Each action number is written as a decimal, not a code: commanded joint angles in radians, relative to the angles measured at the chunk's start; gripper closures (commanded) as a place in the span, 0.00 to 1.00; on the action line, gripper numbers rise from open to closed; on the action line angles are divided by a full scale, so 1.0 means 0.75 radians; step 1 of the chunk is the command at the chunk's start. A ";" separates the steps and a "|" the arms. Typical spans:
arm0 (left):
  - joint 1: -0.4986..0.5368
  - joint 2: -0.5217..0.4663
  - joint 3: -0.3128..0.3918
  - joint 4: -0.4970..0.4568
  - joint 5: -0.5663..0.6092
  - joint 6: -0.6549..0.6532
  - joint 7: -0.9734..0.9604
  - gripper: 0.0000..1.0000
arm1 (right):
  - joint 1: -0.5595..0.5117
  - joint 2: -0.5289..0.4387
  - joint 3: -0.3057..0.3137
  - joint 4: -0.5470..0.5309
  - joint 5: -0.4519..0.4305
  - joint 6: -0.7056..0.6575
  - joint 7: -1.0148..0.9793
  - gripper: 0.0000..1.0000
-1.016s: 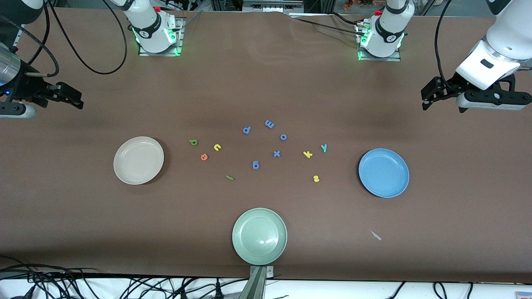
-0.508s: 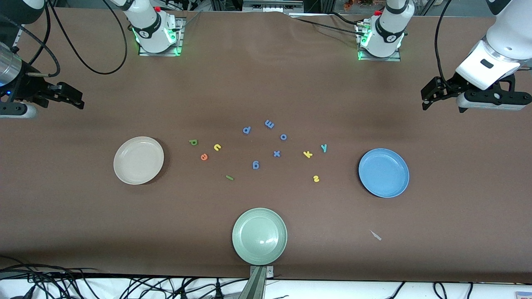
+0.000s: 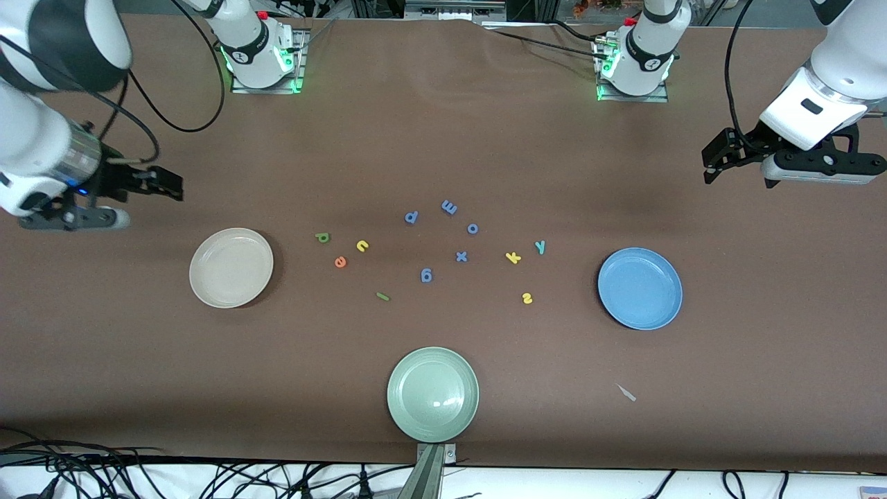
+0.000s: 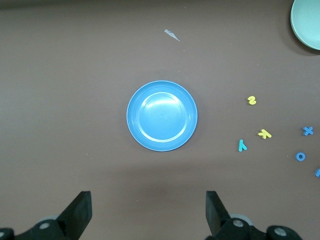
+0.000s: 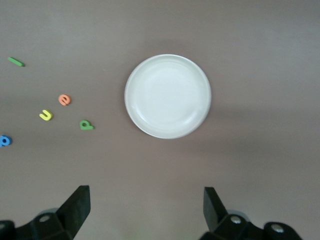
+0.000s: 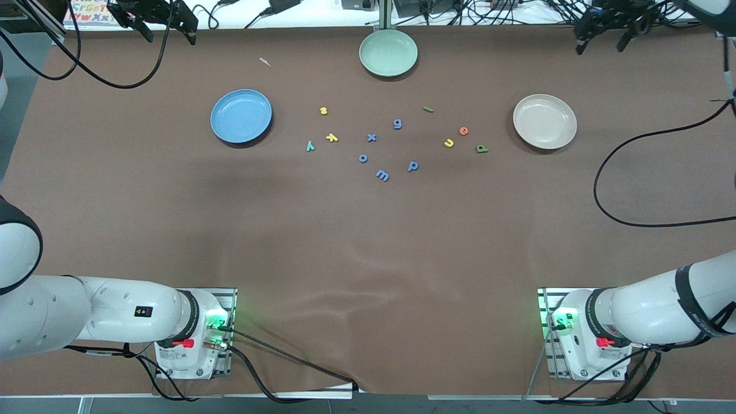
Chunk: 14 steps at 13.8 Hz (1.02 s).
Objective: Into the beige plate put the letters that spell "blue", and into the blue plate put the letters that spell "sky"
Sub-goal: 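Reach the right gripper down to the orange letter e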
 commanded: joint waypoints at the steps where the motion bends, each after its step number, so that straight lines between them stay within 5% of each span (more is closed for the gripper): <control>1: 0.012 0.005 -0.006 0.027 -0.012 -0.029 0.031 0.00 | 0.069 0.157 0.002 0.060 0.030 0.108 0.025 0.00; 14: 0.012 0.005 -0.003 0.027 -0.012 -0.029 0.031 0.00 | 0.431 0.552 0.004 -0.038 0.047 0.781 0.747 0.00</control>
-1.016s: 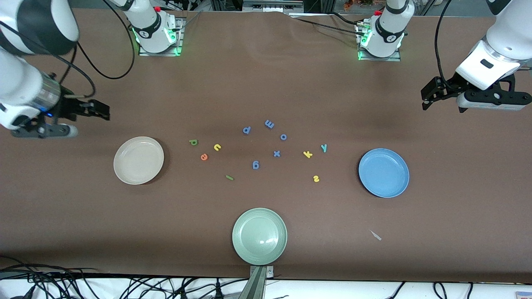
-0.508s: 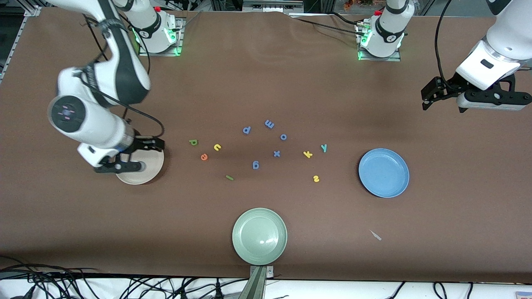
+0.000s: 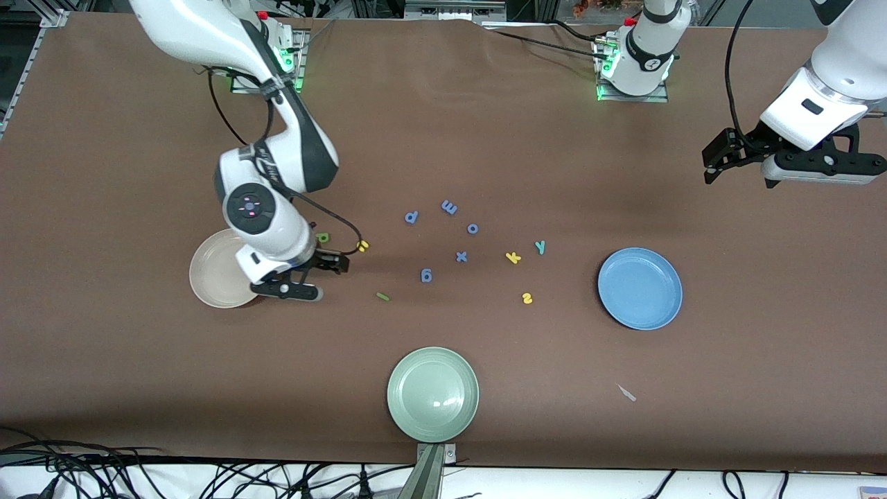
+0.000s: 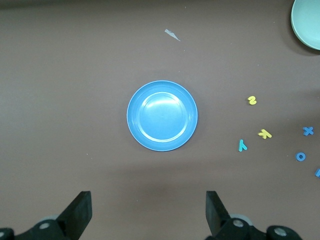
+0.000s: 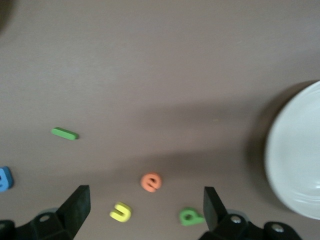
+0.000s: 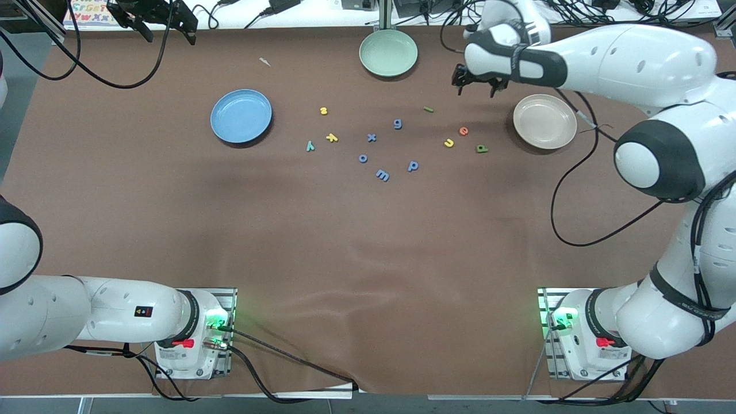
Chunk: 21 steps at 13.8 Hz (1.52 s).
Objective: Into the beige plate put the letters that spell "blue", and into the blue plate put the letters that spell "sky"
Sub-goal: 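Reach the right gripper down to the orange letter e, then carry the orange e to the plate while the left gripper grasps the s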
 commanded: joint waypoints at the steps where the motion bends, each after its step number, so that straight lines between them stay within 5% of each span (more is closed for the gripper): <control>1: 0.010 0.005 -0.004 0.027 -0.012 -0.028 0.031 0.00 | 0.026 0.033 -0.011 -0.065 0.024 0.141 0.081 0.00; 12: -0.002 0.013 -0.028 0.027 0.086 -0.028 0.027 0.00 | 0.016 0.070 0.018 -0.255 0.118 0.311 0.093 0.00; 18: -0.100 0.276 -0.044 0.049 0.063 -0.018 0.012 0.00 | 0.010 0.092 0.018 -0.255 0.167 0.344 0.073 0.14; 21: -0.198 0.587 -0.049 0.290 0.069 -0.014 -0.065 0.00 | 0.004 0.104 0.018 -0.251 0.173 0.344 0.058 0.29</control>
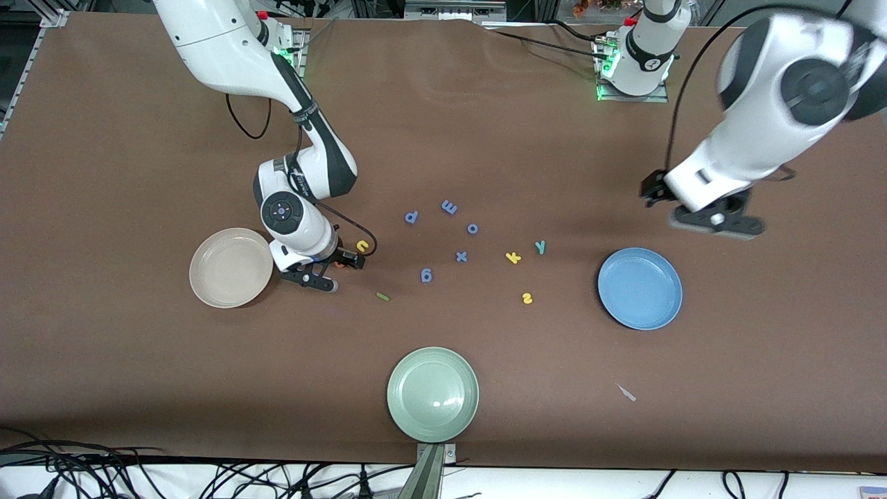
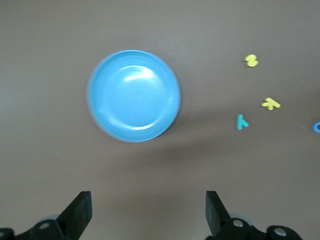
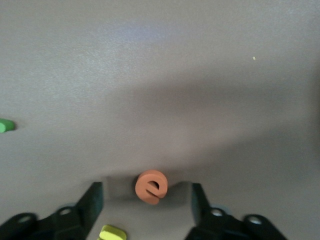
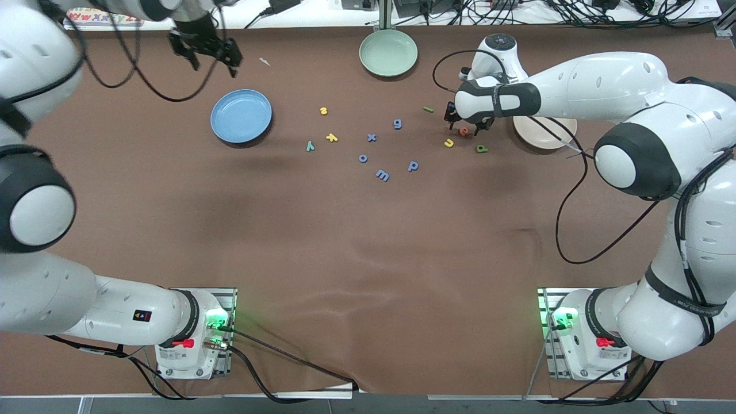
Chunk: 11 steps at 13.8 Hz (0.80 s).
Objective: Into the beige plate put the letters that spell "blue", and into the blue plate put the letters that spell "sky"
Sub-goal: 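Carry the orange e to the plate while the left gripper grasps the s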
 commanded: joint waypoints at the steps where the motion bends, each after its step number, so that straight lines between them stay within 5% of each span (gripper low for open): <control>1: -0.060 0.342 0.000 0.318 0.011 -0.034 -0.047 0.00 | -0.015 0.009 0.010 -0.001 0.030 0.025 -0.033 0.36; 5: -0.141 0.682 0.002 0.668 0.011 -0.026 -0.286 0.00 | -0.023 0.017 0.010 0.003 0.030 0.029 -0.033 0.60; 8: -0.198 0.801 0.002 0.673 0.025 0.223 -0.578 0.00 | -0.023 0.023 0.010 0.003 0.030 0.037 -0.033 0.73; 11: -0.287 0.916 0.004 0.675 0.009 0.279 -0.787 0.00 | -0.023 0.021 0.012 0.031 0.030 0.019 -0.037 0.80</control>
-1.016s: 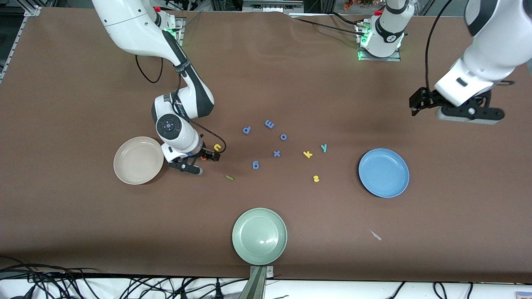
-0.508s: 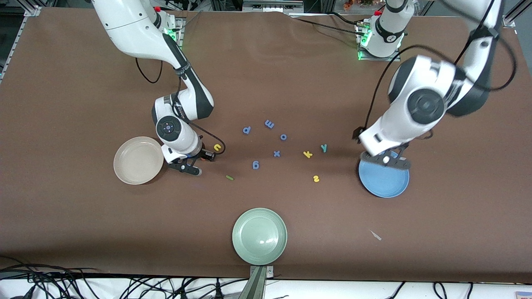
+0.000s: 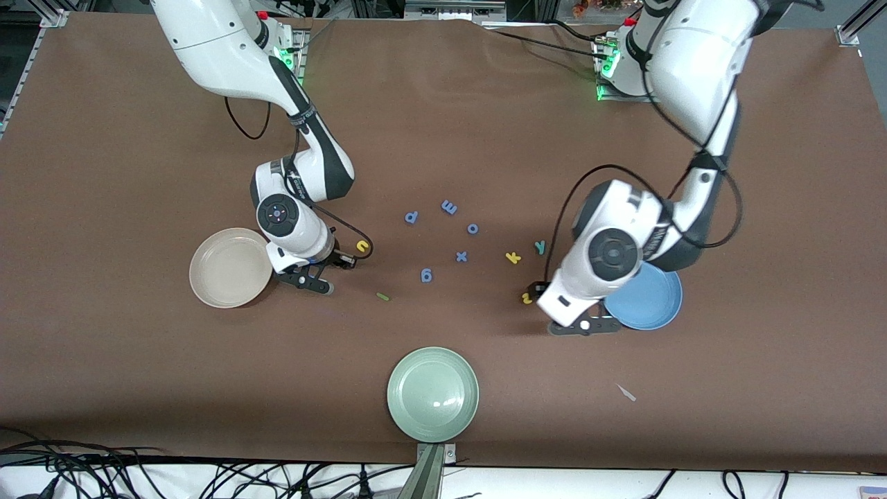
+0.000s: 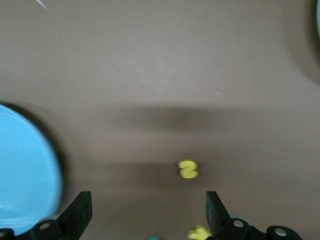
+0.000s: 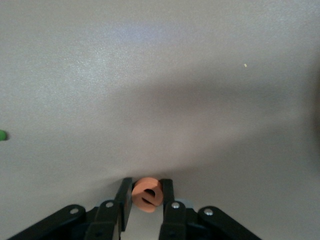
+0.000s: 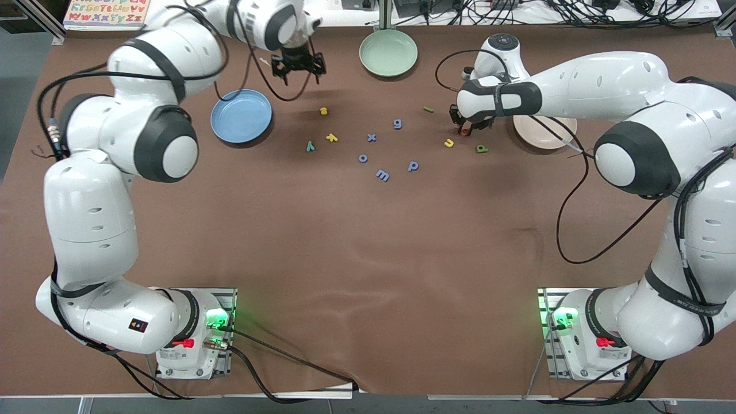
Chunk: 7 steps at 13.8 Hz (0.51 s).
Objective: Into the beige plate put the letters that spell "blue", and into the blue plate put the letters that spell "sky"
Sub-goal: 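Carry the orange e to the plate while the left gripper grasps the s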
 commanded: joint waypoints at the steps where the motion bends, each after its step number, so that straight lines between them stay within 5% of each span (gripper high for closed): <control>1: -0.071 0.098 0.013 0.071 0.013 0.008 -0.151 0.00 | -0.010 0.009 0.017 0.062 0.025 -0.035 -0.034 0.80; 4: -0.067 0.114 0.011 0.030 0.011 0.125 -0.108 0.13 | -0.069 -0.031 0.006 0.158 0.025 -0.272 -0.173 0.80; 7: -0.067 0.124 0.011 0.003 0.019 0.162 -0.104 0.23 | -0.102 -0.111 -0.067 0.105 0.023 -0.356 -0.467 0.79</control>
